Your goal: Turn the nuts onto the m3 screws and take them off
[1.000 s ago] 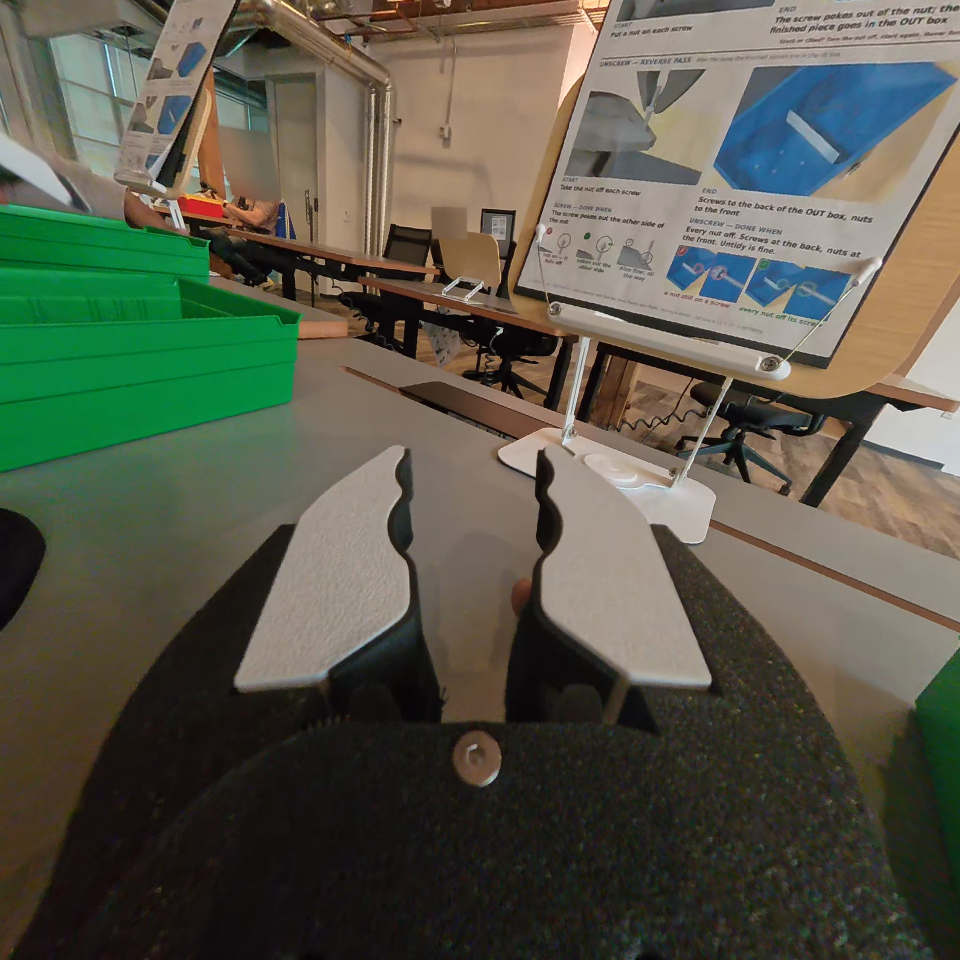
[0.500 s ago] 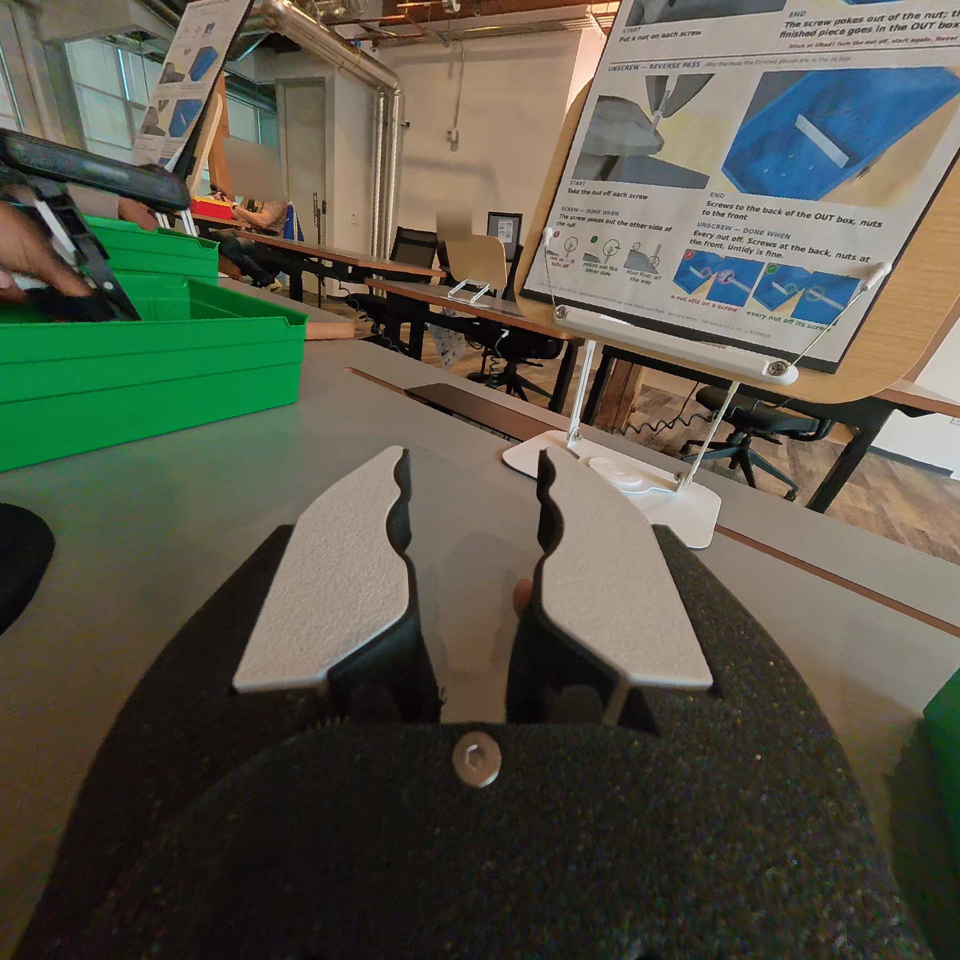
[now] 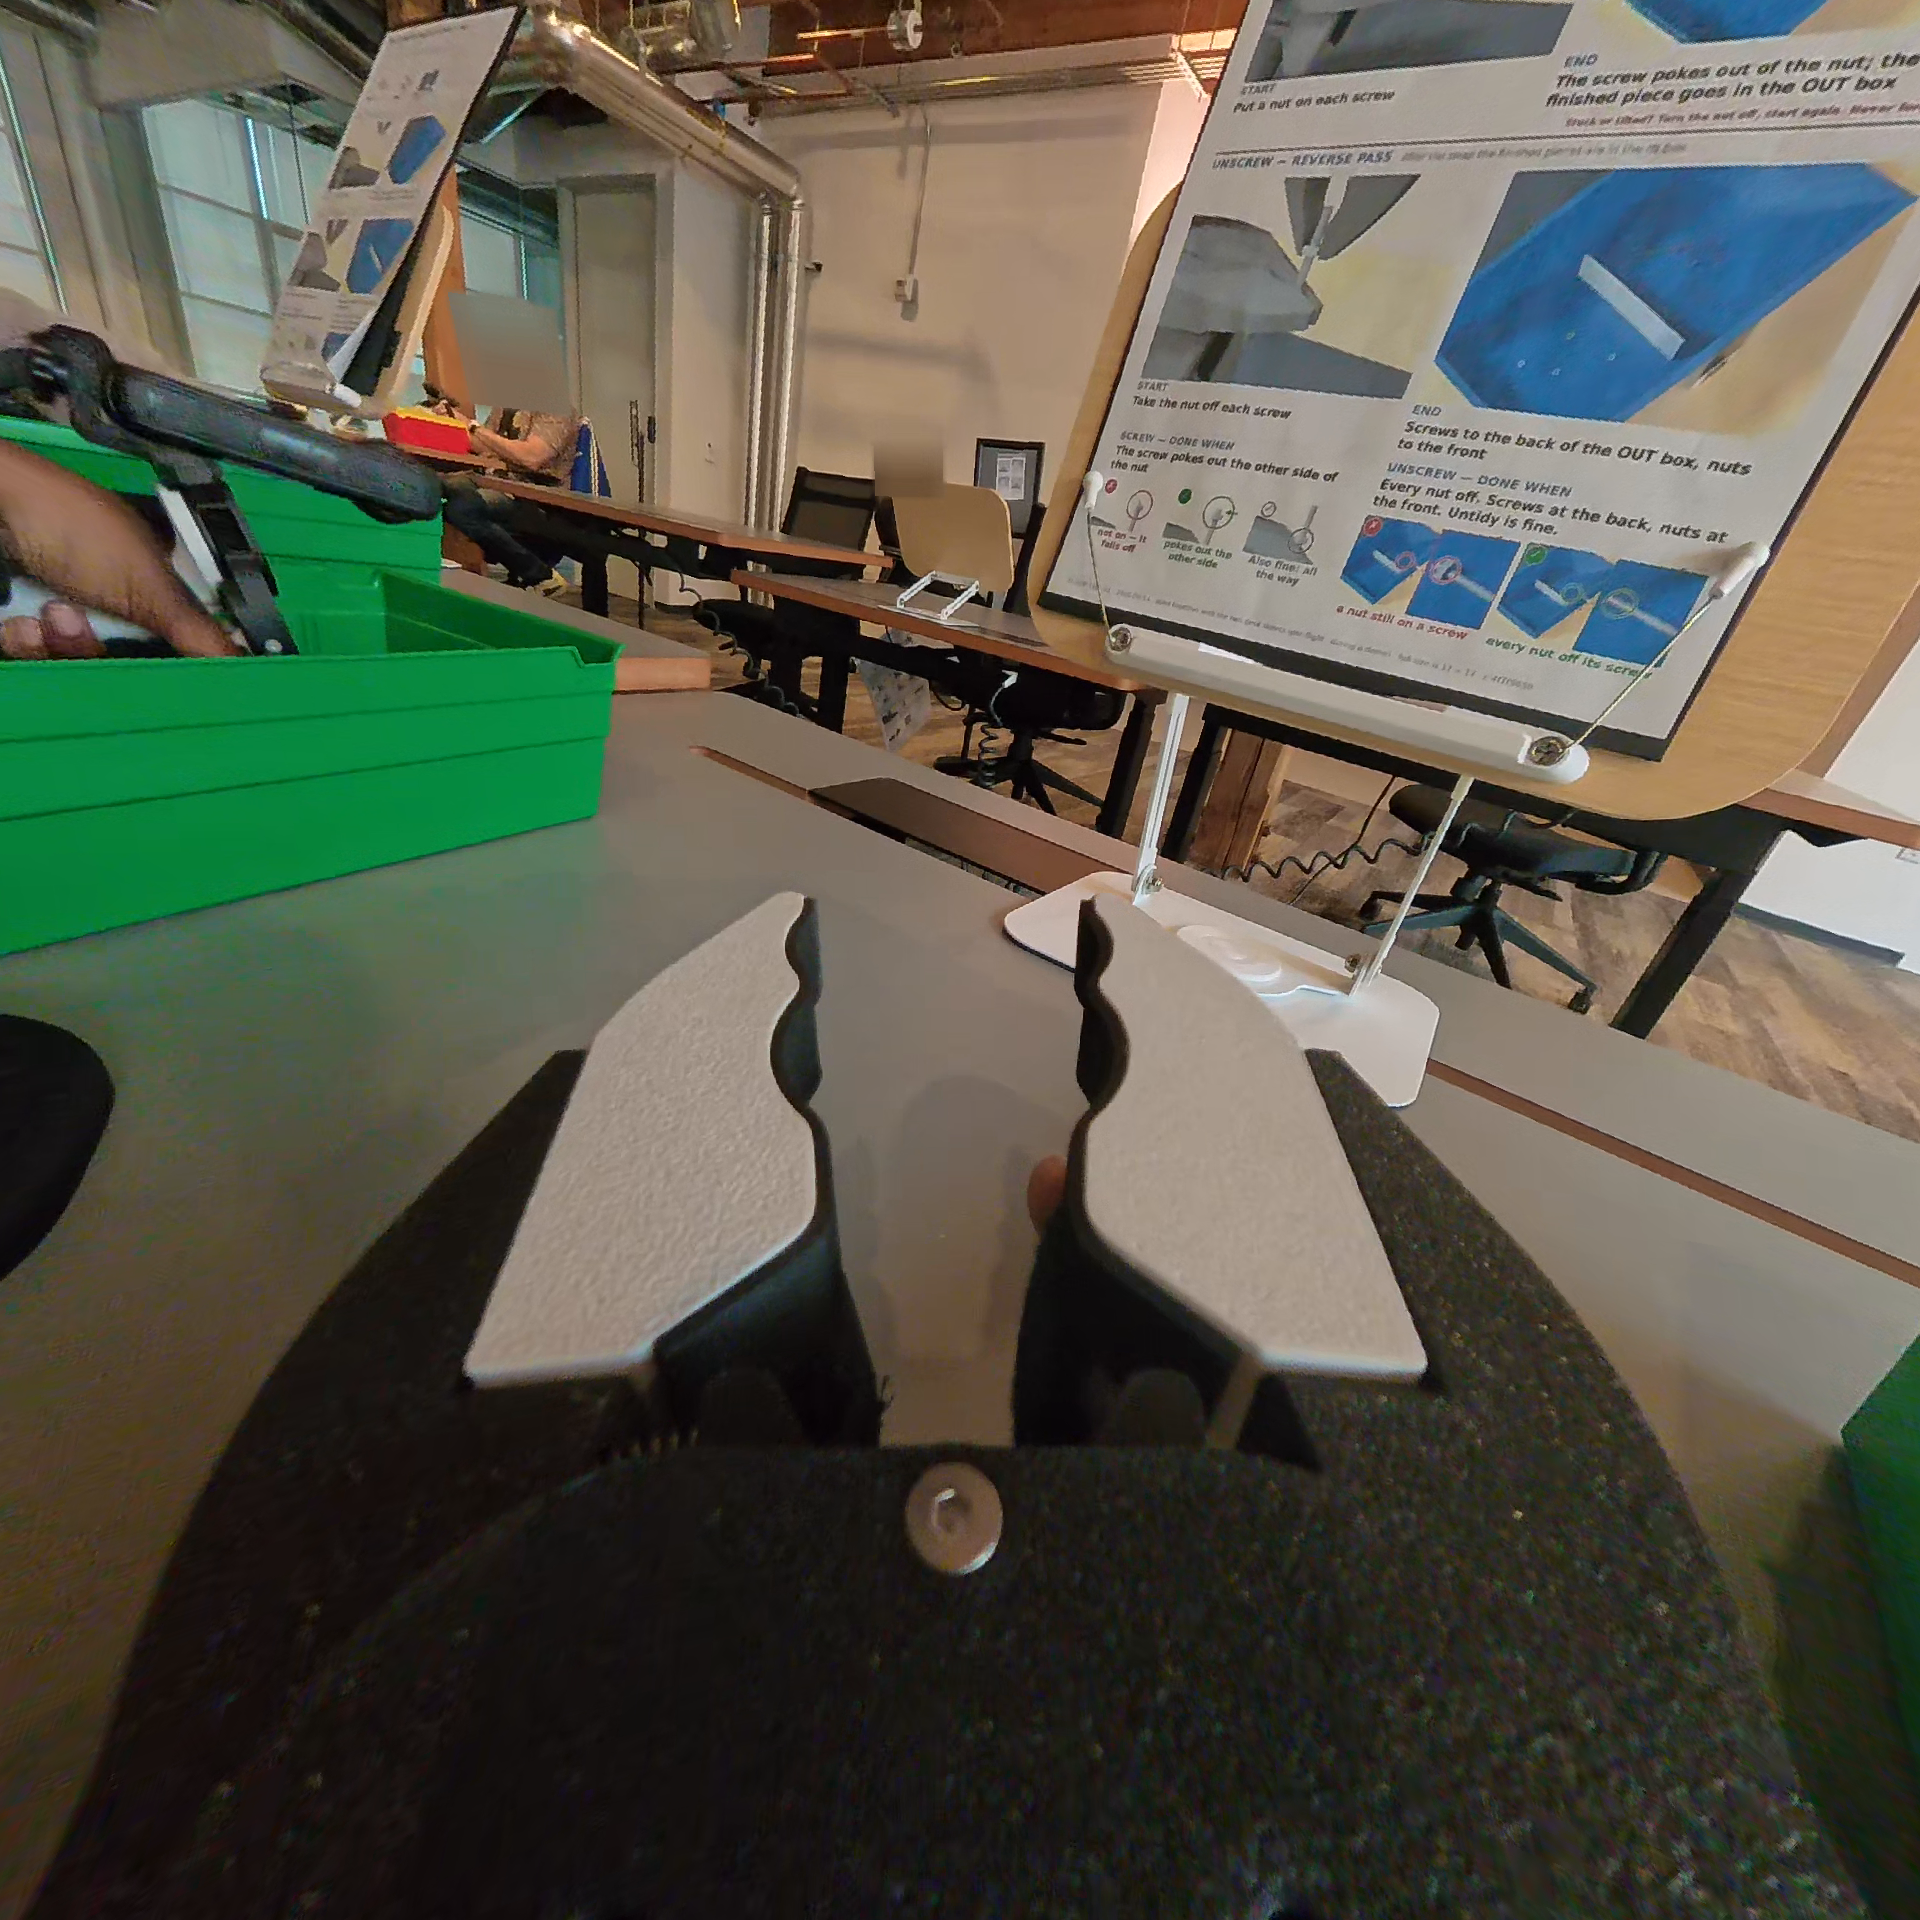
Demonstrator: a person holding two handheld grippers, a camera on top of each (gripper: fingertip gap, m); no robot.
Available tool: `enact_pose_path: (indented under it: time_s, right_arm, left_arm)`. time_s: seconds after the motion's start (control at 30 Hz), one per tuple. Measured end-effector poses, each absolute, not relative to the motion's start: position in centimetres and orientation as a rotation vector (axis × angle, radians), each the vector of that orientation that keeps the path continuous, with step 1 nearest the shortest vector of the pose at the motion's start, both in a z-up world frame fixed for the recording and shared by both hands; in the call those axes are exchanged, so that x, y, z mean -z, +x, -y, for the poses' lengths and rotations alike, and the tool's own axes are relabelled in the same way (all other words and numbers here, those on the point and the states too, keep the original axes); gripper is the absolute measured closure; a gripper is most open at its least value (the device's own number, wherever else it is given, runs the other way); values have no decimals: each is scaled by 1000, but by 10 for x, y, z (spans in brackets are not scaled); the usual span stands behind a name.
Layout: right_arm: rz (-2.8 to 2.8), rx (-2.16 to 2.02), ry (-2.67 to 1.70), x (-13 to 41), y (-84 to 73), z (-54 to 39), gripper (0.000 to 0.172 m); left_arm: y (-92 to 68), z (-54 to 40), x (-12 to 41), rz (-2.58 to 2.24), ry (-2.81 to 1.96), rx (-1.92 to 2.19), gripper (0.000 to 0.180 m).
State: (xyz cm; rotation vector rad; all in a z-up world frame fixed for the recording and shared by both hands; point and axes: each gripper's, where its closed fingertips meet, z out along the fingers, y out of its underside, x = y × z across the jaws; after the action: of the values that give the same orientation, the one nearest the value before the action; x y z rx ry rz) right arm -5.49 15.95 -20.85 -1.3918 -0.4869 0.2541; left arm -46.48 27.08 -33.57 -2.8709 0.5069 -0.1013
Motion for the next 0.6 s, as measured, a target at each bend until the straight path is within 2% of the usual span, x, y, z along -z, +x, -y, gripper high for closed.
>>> enact_pose_path:
  time_s: [0.6]
  right_arm:
    - [492, -247, -1393, 209, -55, -159, 125]
  left_arm:
    - [-465, -273, 336, -491, -2820, 78, 177]
